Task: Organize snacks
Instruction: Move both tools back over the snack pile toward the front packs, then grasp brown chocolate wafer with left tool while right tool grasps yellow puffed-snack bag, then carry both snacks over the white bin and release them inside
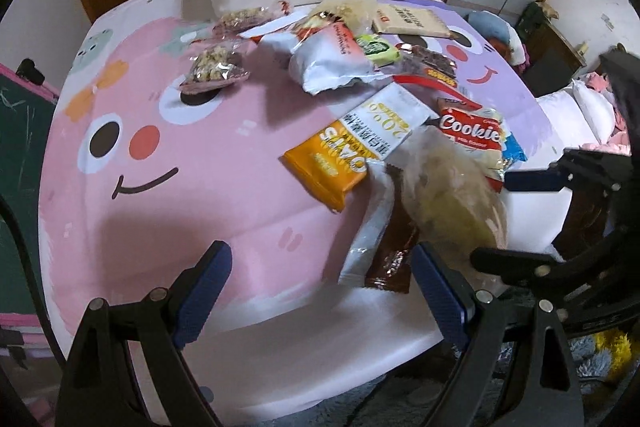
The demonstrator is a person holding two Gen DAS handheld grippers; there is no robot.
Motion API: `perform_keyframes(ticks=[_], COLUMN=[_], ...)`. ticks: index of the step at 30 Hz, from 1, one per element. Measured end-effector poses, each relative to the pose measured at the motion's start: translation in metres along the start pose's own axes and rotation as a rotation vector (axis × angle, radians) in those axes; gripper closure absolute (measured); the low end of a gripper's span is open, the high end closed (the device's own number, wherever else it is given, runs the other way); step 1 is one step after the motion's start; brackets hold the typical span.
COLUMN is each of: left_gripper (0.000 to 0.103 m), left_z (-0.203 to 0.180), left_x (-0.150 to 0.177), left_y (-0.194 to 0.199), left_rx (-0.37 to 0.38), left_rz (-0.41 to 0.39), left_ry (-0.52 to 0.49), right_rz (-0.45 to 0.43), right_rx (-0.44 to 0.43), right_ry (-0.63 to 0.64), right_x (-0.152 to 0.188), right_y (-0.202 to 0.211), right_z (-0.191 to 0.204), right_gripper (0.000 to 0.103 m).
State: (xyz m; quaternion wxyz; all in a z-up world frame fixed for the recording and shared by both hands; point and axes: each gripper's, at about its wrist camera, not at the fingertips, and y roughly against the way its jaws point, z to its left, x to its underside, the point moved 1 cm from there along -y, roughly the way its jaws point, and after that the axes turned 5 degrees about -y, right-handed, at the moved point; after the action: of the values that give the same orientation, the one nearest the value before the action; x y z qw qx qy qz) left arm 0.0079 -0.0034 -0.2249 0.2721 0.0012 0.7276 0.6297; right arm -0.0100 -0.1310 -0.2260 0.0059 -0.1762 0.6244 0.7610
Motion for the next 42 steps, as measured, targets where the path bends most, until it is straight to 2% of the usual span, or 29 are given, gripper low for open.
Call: perform_keyframes(ticks=[3, 7, 15, 22, 28, 30, 31, 32, 37, 42], left_gripper=[0.012, 0.012, 0.014, 0.019, 0.034, 0.046, 0.059, 0.068, 0.075, 0.079], left_z=[0.004, 0.003, -0.018, -0.023, -0.035, -0.041, -0.044, -0.047, -0.044, -0.034], left_x=[0.001, -0.001, -0.014, -0.024, -0.030, -0.031, -0.031, -0.031, -0.031, -0.031], left_y=[-0.003, -0.007, -0.023, -0.042, -0.044, -0.045, -0.044, -0.043, -0.039, -0.009], left_rx=[0.009, 0.019, 0.033, 0.058, 0.022, -0.002, -0.024, -0.033, 0.001, 0.056], left_rz=[0.008, 0.016, 0.026, 0.060, 0.056, 0.055, 0.052, 0.047, 0.062, 0.011], left_ry=[0.016, 0.012, -0.041, -0.019, -0.073, -0.105, -0.131, -0.155, -0.138, -0.088], right_rz=[0.034, -0.003, -0.065, -0.105, -0.112, -0.111, -0.113, -0.117, -0.154, -0.195], right_rx=[-0.002, 0.032, 0.068, 0.070, 0.078, 0.099, 0.106, 0.111, 0.122, 0.136], right_ry=[0.021, 0.059, 0.008, -0.021, -0.027, -0.021, -0.020, -0.021, -0.050, -0.057], right_x=[-0.001, -0.004, -0.013, -0.015, -0.015, -0.017, -0.018, -0.020, -0.026, -0.028], right_y=[-0.016, -0.017, -0.012, -0.004, 0.004, 0.008, 0.011, 0.014, 0.032, 0.055], right_z=[0.005, 0.012, -0.008, -0.026, -0.031, -0.030, -0.029, -0.029, -0.028, -0.024], right_gripper=[0.035, 0.046, 0.046, 0.046, 0.046, 0.046, 0.046, 0.046, 0.046, 0.046])
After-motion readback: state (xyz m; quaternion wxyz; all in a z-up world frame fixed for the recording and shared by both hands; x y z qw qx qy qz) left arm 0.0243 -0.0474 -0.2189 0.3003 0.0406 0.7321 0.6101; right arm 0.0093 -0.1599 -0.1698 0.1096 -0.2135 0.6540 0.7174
